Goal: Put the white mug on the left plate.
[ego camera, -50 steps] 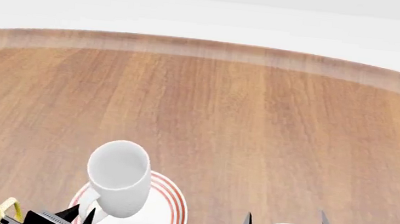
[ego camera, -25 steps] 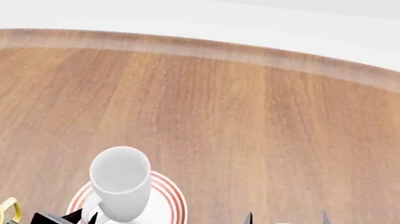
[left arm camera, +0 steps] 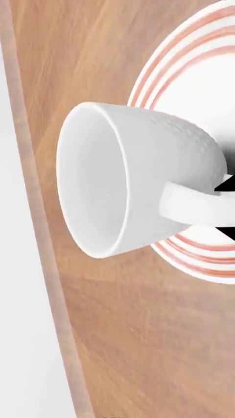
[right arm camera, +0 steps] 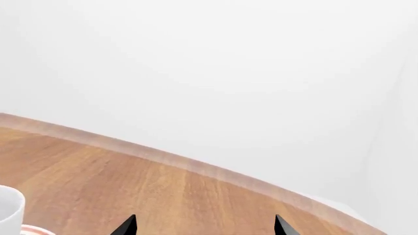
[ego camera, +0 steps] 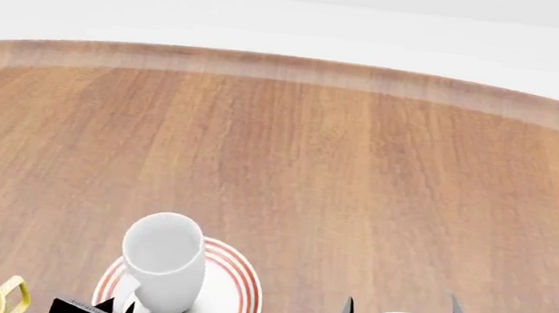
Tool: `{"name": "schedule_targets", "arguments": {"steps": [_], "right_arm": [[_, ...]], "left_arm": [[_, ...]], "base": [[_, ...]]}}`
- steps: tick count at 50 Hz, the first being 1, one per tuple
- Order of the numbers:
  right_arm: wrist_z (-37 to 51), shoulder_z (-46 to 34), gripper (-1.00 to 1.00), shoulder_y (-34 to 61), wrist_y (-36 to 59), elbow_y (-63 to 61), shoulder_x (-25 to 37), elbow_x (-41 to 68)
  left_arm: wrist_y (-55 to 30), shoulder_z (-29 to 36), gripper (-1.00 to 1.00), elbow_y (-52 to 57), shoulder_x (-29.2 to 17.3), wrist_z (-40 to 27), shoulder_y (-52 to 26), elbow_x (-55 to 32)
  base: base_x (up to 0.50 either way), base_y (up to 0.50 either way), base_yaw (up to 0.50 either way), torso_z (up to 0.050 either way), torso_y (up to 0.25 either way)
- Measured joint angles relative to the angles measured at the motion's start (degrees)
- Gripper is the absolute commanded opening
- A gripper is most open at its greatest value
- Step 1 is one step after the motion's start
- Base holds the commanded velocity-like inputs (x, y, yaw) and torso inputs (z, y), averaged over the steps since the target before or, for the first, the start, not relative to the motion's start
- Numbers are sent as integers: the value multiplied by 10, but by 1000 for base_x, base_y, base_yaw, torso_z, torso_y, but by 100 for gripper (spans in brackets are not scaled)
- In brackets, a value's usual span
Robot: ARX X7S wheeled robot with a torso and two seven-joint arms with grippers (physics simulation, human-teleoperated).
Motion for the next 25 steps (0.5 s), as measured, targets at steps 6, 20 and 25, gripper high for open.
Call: {"name": "schedule_targets", "arguments": {"steps": [6, 20, 25], "right_arm": [[1, -1, 100, 0, 0, 1, 0, 0], [3, -3, 100, 5, 3, -2, 0, 1], [7, -2, 100, 7, -2, -7, -3, 1]], "left_arm": [[6, -2, 100, -13, 3, -3, -6, -1], [-45, -4, 100, 101, -9, -11, 32, -6], [-107, -7, 100, 255, -27, -20, 85, -16]], "base": [[0, 0, 0, 0, 0], [0, 0, 0, 0, 0], [0, 0, 0, 0, 0]]}}
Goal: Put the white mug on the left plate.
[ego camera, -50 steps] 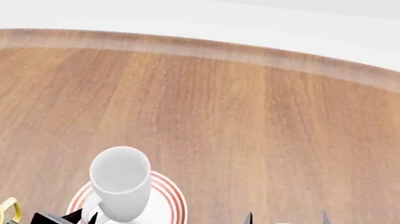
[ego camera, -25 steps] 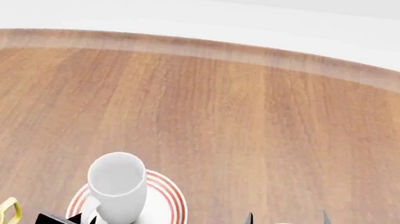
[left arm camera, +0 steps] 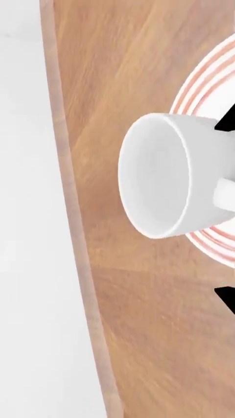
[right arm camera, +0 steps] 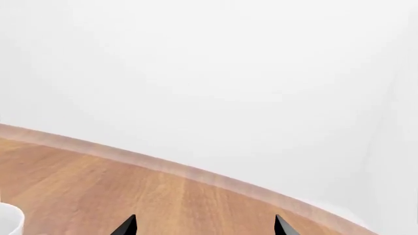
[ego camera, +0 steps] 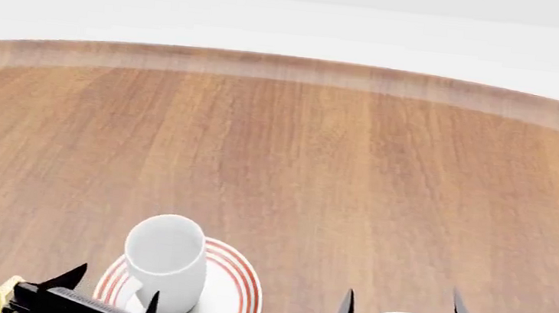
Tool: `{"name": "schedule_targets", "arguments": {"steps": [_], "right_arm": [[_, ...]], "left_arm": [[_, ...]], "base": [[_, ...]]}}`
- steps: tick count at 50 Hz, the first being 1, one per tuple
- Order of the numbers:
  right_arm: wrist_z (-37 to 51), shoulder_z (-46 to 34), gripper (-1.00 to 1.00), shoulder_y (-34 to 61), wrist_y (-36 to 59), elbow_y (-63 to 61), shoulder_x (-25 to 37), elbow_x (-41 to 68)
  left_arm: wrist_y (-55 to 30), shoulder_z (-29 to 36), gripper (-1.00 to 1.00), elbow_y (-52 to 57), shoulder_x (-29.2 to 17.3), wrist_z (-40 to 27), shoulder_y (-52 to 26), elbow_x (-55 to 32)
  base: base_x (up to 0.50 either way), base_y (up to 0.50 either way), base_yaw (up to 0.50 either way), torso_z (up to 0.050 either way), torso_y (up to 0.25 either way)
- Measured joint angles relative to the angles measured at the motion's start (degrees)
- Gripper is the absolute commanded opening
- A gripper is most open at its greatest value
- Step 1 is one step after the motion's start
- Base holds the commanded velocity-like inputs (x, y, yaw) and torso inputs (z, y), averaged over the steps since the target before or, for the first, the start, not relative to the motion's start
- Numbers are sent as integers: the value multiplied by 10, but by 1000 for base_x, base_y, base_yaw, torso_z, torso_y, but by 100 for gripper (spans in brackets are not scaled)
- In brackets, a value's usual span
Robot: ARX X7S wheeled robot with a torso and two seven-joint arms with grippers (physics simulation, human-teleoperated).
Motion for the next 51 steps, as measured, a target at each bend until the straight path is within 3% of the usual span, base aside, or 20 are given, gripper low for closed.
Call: {"name": "schedule_targets", "arguments": {"steps": [11, 23, 39, 51], "right_arm": [[15, 10, 100, -6, -19, -33, -3, -1], [27, 8, 100, -17, -24, -73, -2, -14], [35, -3, 100, -35, -14, -131, 4, -35], [39, -9, 100, -46, -13, -158, 8, -45]], "left_arm": [[-108, -19, 100, 334, -33, -40, 100, -26], [-166, -33, 100, 570, -57, -75, 172, -44], [-199, -36, 100, 730, -81, -102, 224, -55], [-207, -35, 100, 782, -92, -114, 241, -58]], "base": [[0, 0, 0, 0, 0], [0, 0, 0, 0, 0], [0, 0, 0, 0, 0], [0, 0, 0, 0, 0]]}}
